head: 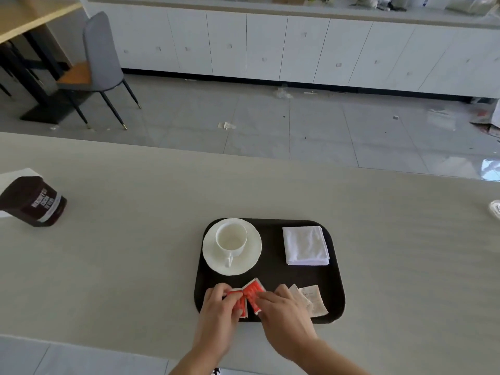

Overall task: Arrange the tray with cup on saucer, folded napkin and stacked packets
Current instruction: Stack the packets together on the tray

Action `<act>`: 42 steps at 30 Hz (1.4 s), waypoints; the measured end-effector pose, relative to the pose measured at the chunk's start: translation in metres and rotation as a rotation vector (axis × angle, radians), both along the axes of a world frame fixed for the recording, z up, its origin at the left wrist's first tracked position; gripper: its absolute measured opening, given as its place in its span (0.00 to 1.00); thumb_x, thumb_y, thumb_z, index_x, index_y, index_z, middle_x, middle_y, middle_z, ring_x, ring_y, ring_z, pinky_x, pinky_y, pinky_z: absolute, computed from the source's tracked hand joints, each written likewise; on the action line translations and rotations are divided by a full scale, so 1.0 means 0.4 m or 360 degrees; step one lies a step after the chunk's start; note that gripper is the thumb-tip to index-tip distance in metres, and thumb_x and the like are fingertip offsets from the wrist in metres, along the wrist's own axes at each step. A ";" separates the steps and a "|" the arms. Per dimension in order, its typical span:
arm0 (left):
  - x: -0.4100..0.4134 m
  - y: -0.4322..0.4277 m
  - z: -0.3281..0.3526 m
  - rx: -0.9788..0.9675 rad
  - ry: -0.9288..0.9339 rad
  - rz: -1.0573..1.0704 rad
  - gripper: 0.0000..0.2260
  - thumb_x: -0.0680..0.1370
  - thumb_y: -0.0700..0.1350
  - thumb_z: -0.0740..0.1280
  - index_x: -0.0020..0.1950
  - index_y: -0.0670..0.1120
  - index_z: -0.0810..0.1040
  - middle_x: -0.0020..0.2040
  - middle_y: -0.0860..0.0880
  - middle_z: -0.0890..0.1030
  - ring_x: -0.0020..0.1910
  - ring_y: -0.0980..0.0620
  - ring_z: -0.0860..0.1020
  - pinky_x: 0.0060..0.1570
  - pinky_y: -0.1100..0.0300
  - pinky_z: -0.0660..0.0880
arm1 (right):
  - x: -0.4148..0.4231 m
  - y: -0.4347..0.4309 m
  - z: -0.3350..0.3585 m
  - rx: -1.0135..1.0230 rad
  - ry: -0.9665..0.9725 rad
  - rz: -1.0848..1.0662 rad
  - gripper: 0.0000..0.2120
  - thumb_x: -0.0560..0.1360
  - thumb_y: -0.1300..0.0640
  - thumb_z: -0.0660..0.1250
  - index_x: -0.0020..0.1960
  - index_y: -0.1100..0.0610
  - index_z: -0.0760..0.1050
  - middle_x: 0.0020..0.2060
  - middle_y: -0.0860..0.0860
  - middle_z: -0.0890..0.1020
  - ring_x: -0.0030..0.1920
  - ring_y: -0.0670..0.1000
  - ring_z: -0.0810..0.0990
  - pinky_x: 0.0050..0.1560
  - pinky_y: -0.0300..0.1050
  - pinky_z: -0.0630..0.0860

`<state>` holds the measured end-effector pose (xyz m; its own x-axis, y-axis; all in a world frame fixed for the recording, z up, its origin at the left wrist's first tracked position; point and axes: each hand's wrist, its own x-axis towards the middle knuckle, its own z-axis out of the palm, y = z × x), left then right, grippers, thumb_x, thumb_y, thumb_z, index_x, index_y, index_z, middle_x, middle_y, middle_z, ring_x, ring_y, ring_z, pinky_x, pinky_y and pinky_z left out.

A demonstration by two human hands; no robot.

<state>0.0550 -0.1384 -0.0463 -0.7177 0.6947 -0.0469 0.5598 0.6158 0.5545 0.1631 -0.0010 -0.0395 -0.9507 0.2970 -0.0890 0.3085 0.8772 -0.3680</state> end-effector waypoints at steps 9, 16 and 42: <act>0.021 0.058 -0.022 0.0115 -0.0037 0.0111 0.15 0.70 0.44 0.75 0.56 0.51 0.82 0.52 0.54 0.75 0.51 0.53 0.71 0.53 0.56 0.76 | 0.111 0.134 0.009 -0.0129 0.0202 -0.0788 0.11 0.74 0.57 0.69 0.56 0.50 0.81 0.52 0.44 0.81 0.53 0.51 0.76 0.44 0.41 0.74; 0.048 0.113 -0.033 -0.0091 0.0085 0.0084 0.26 0.62 0.52 0.81 0.58 0.51 0.81 0.52 0.47 0.75 0.52 0.45 0.74 0.48 0.50 0.75 | 0.124 0.158 -0.001 0.0072 -0.0321 -0.0690 0.21 0.68 0.37 0.68 0.57 0.46 0.76 0.49 0.45 0.74 0.51 0.50 0.72 0.46 0.42 0.74; 0.046 0.093 -0.049 -0.0132 0.0180 0.0049 0.29 0.63 0.52 0.80 0.61 0.51 0.77 0.52 0.51 0.75 0.52 0.49 0.74 0.48 0.54 0.74 | 0.133 0.208 -0.008 -0.0092 -0.0285 -0.0683 0.30 0.68 0.40 0.72 0.66 0.49 0.71 0.56 0.47 0.73 0.56 0.51 0.73 0.51 0.42 0.74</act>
<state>0.0733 -0.1011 -0.0660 -0.7426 0.6694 -0.0209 0.5958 0.6746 0.4358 0.2163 0.0824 -0.0428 -0.7113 0.6495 -0.2685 0.7019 0.6361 -0.3205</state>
